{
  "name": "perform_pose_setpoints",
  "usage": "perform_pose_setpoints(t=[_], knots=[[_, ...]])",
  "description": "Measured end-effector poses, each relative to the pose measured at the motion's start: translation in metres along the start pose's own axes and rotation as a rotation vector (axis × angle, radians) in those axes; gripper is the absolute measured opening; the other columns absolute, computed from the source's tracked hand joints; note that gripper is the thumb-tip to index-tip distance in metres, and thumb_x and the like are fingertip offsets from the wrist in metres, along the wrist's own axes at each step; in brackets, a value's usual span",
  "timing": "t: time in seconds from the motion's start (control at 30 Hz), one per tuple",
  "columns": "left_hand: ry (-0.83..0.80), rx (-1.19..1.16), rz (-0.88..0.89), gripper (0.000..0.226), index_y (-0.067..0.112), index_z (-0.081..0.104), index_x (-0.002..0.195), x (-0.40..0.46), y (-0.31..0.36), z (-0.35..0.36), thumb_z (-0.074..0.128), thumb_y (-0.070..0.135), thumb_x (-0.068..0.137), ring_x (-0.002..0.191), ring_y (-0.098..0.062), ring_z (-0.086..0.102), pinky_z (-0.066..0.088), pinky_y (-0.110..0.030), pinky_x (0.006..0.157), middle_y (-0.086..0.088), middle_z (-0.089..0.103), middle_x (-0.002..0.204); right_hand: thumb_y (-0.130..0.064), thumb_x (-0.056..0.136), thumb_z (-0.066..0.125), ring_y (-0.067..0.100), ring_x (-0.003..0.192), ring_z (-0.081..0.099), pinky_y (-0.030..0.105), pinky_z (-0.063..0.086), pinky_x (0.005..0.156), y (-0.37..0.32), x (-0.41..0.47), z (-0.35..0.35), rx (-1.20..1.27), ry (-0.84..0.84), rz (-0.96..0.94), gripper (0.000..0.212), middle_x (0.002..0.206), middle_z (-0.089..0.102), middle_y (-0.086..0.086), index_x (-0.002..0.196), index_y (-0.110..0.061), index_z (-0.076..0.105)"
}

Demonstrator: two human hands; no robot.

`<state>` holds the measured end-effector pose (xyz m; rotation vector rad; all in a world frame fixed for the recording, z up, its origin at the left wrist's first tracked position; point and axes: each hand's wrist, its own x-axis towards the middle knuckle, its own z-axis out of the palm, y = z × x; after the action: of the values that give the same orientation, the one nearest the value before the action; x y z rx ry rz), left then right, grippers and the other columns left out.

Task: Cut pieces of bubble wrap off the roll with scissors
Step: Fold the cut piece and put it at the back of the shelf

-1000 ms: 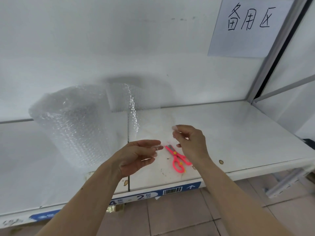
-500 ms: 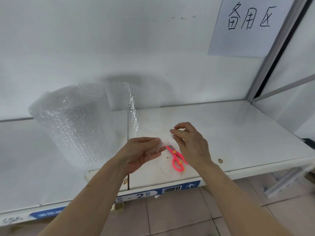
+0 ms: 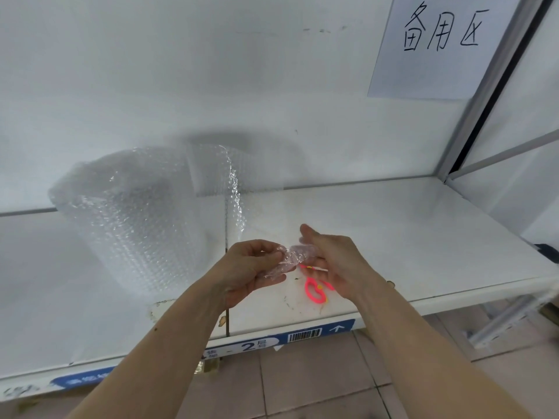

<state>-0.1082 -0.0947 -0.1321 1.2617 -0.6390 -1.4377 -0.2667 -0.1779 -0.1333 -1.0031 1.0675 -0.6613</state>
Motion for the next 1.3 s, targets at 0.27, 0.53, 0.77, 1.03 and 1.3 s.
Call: perform_pose_setpoints(t=[0.27,0.53,0.77,1.03,1.3], knots=[[0.045,-0.028,0.012,0.023,-0.002,0.061,0.106,0.001,-0.001,-0.001,0.069,-0.001,0.084,0.096,-0.032,0.073,0.062,-0.031,0.074,-0.022,0.072,0.109,-0.008,0.081,0.078,0.020,0.070,0.073,0.031,0.062,0.067,0.002,-0.003,-0.001,0.059,0.070,-0.153,0.017,0.078,0.077,0.010,0.095,-0.001,0.072],[0.114,-0.073,0.069,0.028,-0.002,0.061,0.106,0.002,-0.002,-0.005,0.069,-0.011,0.081,0.096,-0.034,0.072,0.062,-0.030,0.073,-0.025,0.073,0.102,-0.007,0.079,0.080,0.023,0.074,0.074,0.031,0.061,0.065,0.003,0.000,-0.003,0.065,0.091,-0.175,0.024,0.089,0.076,0.017,0.099,0.001,0.071],[0.138,-0.107,0.084,0.032,-0.004,0.061,0.110,0.004,-0.002,-0.010,0.071,-0.008,0.080,0.099,-0.035,0.071,0.061,-0.031,0.076,-0.024,0.074,0.102,0.003,0.073,0.082,0.018,0.064,0.074,0.023,0.058,0.055,-0.004,-0.003,-0.014,0.053,0.112,-0.172,0.025,0.085,0.074,0.018,0.096,0.003,0.071],[0.214,-0.075,0.114,0.027,-0.002,0.066,0.102,0.010,-0.003,-0.004,0.076,-0.001,0.077,0.094,-0.030,0.073,0.061,-0.026,0.070,-0.021,0.075,0.097,0.005,0.074,0.080,0.021,0.067,0.073,0.027,0.061,0.061,-0.009,-0.004,-0.021,0.075,0.108,-0.172,0.025,0.082,0.075,0.017,0.097,0.005,0.071],[0.275,-0.016,0.111,0.025,0.001,0.069,0.096,0.019,-0.007,0.012,0.079,-0.001,0.074,0.090,-0.027,0.074,0.060,-0.025,0.068,-0.020,0.075,0.098,-0.007,0.073,0.085,0.017,0.076,0.073,0.035,0.060,0.077,-0.015,-0.006,-0.044,-0.031,0.130,-0.100,0.021,0.087,0.078,0.010,0.091,-0.007,0.075]])
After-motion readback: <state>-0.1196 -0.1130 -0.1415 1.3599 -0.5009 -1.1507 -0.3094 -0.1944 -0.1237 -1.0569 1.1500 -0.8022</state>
